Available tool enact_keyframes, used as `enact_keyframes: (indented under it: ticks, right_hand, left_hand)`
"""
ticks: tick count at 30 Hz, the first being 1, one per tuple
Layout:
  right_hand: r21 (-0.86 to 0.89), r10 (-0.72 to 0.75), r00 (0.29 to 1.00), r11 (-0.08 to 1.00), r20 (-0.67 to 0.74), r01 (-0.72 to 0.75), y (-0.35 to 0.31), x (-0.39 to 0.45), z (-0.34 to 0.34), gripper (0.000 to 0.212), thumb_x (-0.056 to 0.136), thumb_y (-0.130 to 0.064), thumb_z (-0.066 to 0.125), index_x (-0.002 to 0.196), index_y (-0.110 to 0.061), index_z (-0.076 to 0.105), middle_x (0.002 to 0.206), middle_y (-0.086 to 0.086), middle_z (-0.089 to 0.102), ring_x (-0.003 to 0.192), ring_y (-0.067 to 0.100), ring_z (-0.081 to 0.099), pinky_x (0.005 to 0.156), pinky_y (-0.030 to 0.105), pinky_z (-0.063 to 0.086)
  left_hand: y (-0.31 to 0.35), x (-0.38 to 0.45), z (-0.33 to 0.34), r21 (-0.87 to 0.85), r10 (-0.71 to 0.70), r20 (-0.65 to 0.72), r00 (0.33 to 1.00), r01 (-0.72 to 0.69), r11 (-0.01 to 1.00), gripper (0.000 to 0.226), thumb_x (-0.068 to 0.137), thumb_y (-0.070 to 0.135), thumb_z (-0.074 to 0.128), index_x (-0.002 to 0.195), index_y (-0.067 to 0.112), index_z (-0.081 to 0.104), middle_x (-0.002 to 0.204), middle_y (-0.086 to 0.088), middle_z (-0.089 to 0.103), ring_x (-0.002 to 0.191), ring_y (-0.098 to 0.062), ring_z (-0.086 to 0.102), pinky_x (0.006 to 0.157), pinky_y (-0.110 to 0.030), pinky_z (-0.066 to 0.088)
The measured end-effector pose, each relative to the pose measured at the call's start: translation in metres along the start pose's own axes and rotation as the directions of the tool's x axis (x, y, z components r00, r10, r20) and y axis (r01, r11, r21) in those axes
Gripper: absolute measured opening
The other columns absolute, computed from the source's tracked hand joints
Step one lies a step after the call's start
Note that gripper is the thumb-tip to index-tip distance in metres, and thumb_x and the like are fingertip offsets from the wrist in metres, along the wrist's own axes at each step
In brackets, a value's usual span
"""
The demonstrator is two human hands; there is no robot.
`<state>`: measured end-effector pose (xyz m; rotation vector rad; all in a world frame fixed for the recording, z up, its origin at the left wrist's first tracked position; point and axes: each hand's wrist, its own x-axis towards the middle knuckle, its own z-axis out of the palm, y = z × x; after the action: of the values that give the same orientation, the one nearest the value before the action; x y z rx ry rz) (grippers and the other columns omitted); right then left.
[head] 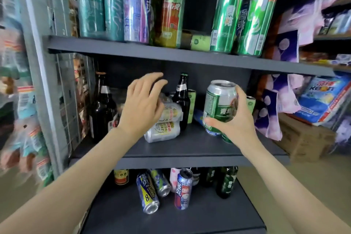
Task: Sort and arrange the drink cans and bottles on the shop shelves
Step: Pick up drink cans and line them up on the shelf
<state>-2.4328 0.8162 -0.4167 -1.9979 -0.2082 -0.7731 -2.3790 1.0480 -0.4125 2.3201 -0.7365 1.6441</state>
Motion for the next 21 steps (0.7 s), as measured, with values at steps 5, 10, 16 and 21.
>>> enact_keyframes:
  ticks: [5,10,16,21]
  right_hand:
    - [-0.064,0.242,0.970,0.969,0.036,-0.239,0.060,0.002,0.027,0.105,0.062,-0.018,0.086,0.144,-0.027,0.020,0.132,-0.005,0.043,0.120,0.013,0.040,0.099,0.027,0.034]
    - [-0.136,0.337,0.941,0.932,-0.005,-0.335,0.105,0.014,0.056,0.111,0.059,-0.018,0.088,0.144,-0.024,0.017,0.126,0.006,0.052,0.121,0.032,0.043,0.101,0.045,0.038]
    - [-0.311,0.235,0.967,0.916,-0.098,-0.254,0.109,0.015,0.076,0.102,0.066,-0.016,0.084,0.145,-0.013,0.018,0.133,0.014,0.033,0.121,0.034,0.039,0.096,0.040,0.037]
    - [-0.420,-0.026,0.981,0.906,-0.191,-0.058,0.079,0.010,0.074,0.083,0.075,-0.025,0.077,0.140,-0.007,0.029,0.132,0.015,0.032,0.122,0.029,0.033,0.100,0.036,0.035]
  left_hand:
    - [-0.006,-0.046,0.029,0.118,-0.035,0.414,0.910,-0.015,0.993,0.048,0.076,0.019,0.065,0.121,0.009,0.056,0.126,-0.012,0.057,0.117,-0.030,0.052,0.095,-0.043,0.043]
    - [-0.022,-0.052,0.036,0.077,-0.076,0.619,0.782,0.036,0.996,0.061,0.094,0.028,0.049,0.147,0.015,0.020,0.155,-0.003,0.018,0.142,-0.020,0.017,0.113,-0.035,0.018]
    - [-0.026,-0.054,0.050,0.119,-0.046,0.527,0.849,-0.020,0.993,0.070,0.058,0.020,0.085,0.121,0.005,0.058,0.115,-0.015,0.060,0.104,-0.034,0.061,0.085,-0.043,0.051]
    - [-0.020,-0.050,0.062,0.172,-0.058,0.543,0.838,-0.043,0.984,0.092,0.055,0.040,0.086,0.132,0.006,0.048,0.132,-0.017,0.051,0.122,-0.035,0.050,0.098,-0.045,0.042]
